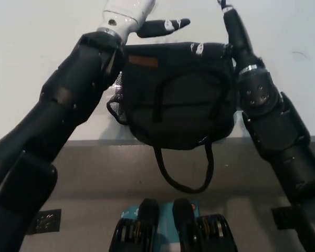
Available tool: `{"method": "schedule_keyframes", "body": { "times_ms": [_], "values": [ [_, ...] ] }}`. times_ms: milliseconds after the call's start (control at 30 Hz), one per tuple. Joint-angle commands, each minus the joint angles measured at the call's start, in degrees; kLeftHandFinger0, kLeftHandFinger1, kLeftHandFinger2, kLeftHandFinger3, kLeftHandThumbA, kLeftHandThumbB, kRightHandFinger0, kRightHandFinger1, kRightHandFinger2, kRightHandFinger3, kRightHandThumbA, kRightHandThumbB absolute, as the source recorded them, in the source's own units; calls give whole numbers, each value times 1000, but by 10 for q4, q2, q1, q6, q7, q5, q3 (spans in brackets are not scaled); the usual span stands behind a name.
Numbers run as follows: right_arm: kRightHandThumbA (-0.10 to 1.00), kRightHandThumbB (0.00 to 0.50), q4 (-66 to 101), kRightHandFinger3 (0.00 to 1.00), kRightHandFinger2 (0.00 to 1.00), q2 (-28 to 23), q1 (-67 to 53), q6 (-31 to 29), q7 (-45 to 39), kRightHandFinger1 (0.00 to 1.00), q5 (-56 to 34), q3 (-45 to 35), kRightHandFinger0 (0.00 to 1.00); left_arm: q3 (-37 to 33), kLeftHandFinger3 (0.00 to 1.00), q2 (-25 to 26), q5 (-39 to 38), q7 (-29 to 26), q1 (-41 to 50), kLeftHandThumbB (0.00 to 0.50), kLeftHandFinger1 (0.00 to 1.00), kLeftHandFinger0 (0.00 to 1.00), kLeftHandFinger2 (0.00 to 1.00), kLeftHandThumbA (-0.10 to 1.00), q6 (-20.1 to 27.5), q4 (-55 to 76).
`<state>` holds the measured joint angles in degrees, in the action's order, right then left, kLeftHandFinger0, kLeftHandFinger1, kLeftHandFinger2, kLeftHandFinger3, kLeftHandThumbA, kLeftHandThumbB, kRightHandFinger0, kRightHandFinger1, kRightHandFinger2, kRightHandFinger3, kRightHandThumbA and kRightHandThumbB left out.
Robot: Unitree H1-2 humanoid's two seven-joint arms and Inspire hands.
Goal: A soft travel bag is kept infront of the robot in the middle of the desk and the robot uses both its hands to press it to reduce its size
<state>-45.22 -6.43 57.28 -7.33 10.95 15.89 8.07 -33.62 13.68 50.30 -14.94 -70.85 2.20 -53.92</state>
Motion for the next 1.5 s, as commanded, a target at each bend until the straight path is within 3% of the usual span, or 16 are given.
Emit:
{"method": "schedule_keyframes", "body": {
  "times_ms": [0, 100, 167, 400, 600, 700, 767, 800, 833, 933, 1000, 1033, 1067, 1233, 1433, 1467],
  "values": [
    [1000, 238, 50, 1000, 1000, -16, 12, 27, -11, 1000, 13, 1, 1000, 19, 1000, 25, -13, 27, -24, 39, 1000, 1000, 1000, 1000, 2, 52],
    [1000, 216, 141, 1000, 1000, -42, -25, 60, -27, 1000, 36, 8, 1000, 39, 1000, 54, -17, 61, 6, 30, 1000, 1000, 1000, 1000, -13, 151],
    [1000, 241, 201, 1000, 1000, -55, -42, 80, -38, 1000, 35, 1, 1000, 55, 1000, 62, -24, 75, 17, 34, 1000, 1000, 1000, 1000, -19, 188],
    [1000, 192, 402, 1000, 1000, -100, -37, 131, -60, 1000, 31, -36, 1000, 155, 1000, 63, -133, 158, 46, 58, 1000, 1000, 1000, 1000, -43, 359],
    [1000, 275, 611, 1000, 1000, -113, -81, 193, -88, 1000, -21, -81, 1000, 196, 1000, 58, -181, 201, 108, 71, 1000, 1000, 1000, 1000, -62, 562],
    [1000, 287, 745, 1000, 1000, -104, -125, 204, -90, 1000, -78, -101, 1000, 214, 1000, 62, -215, 218, 153, 60, 1000, 1000, 1000, 1000, -79, 682],
    [1000, 265, 826, 1000, 1000, -107, -155, 212, -93, 1000, -101, -103, 1000, 228, 1000, 62, -239, 230, 187, 87, 1000, 1000, 1000, 1000, -105, 759],
    [1000, 365, 841, 1000, 1000, -108, -162, 209, -92, 1000, -109, -104, 1000, 232, 1000, 61, -245, 235, 194, 92, 1000, 1000, 1000, 1000, -113, 775],
    [1000, 249, 869, 1000, 1000, -110, -177, 202, -90, 1000, -126, -104, 1000, 239, 1000, 61, -261, 238, 213, 100, 1000, 1000, 1000, 1000, -124, 810],
    [1000, 267, 963, 1000, 1000, -89, -247, 221, -72, 1000, -137, -95, 1000, 252, 1000, 69, -289, 235, 289, 115, 1000, 1000, 1000, 1000, -144, 923],
    [1000, 260, 996, 1000, 1000, -90, -334, 168, -74, 1000, -142, -66, 1000, 247, 1000, 79, -343, 213, 362, 106, 1000, 1000, 1000, 1000, -117, 996],
    [1000, 298, 996, 1000, 1000, -89, -357, 150, -74, 1000, -141, -60, 1000, 245, 1000, 80, -359, 208, 384, 106, 1000, 1000, 1000, 1000, -113, 1013],
    [1000, 265, 996, 1000, 1000, -85, -401, 118, -71, 1000, -153, -45, 1000, 237, 1000, 83, -361, 196, 426, 101, 1000, 1000, 1000, 1000, -99, 1043],
    [1000, 274, 996, 1000, 1000, -59, -548, 67, -65, 1000, -102, -11, 1000, 229, 1000, 93, -356, 171, 594, 93, 1000, 1000, 1000, 1000, -48, 1084],
    [1000, 155, 916, 1000, 1000, -69, -647, -44, -69, 1000, -74, 18, 1000, 226, 1000, 85, -336, 136, 750, 79, 1000, 1000, 1000, 1000, 21, 1063],
    [1000, 142, 901, 1000, 1000, -72, -665, -59, -71, 1000, -89, 23, 1000, 223, 1000, 89, -342, 132, 780, 47, 1000, 1000, 1000, 1000, 40, 1047]
  ]
}}
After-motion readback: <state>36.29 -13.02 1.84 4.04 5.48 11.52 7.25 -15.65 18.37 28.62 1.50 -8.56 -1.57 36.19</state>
